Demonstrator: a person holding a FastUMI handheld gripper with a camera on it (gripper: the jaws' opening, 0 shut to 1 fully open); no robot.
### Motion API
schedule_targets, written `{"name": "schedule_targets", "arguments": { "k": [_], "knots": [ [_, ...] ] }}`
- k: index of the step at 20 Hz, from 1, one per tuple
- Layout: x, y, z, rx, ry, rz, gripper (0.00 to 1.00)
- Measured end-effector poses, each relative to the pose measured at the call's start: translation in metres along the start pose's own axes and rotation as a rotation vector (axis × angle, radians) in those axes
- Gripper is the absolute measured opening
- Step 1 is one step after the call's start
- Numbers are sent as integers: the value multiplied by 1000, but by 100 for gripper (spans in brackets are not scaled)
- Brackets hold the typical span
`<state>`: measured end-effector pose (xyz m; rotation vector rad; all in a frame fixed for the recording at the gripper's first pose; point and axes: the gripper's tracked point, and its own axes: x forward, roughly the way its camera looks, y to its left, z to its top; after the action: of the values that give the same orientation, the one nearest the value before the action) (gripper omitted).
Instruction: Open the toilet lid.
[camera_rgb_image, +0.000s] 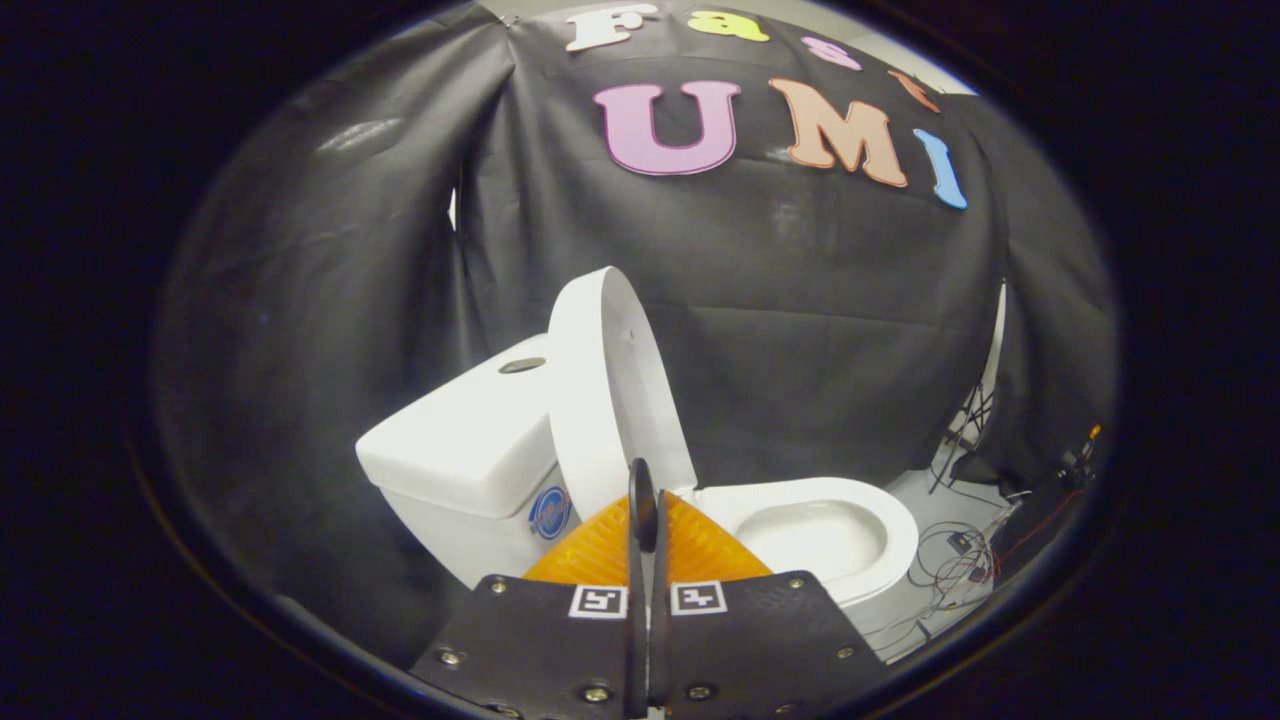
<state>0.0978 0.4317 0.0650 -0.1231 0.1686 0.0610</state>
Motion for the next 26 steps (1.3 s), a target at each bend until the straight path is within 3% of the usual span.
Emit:
{"name": "schedule_targets", "arguments": {
  "k": [4,8,9,11,14,19,22,26],
  "knots": [
    [-1,5,0,-32,12,8,3],
    [-11,13,15,-12,-27,63,11],
    [-18,21,27,16,-54,113,11],
    [-33,36,61,93,-167,221,17],
    [-69,37,112,157,-337,301,42],
    [-89,-5,138,88,-469,258,78],
    [-80,-43,127,37,-423,202,99],
    [-67,-101,115,21,-377,117,100]
  ]
}}
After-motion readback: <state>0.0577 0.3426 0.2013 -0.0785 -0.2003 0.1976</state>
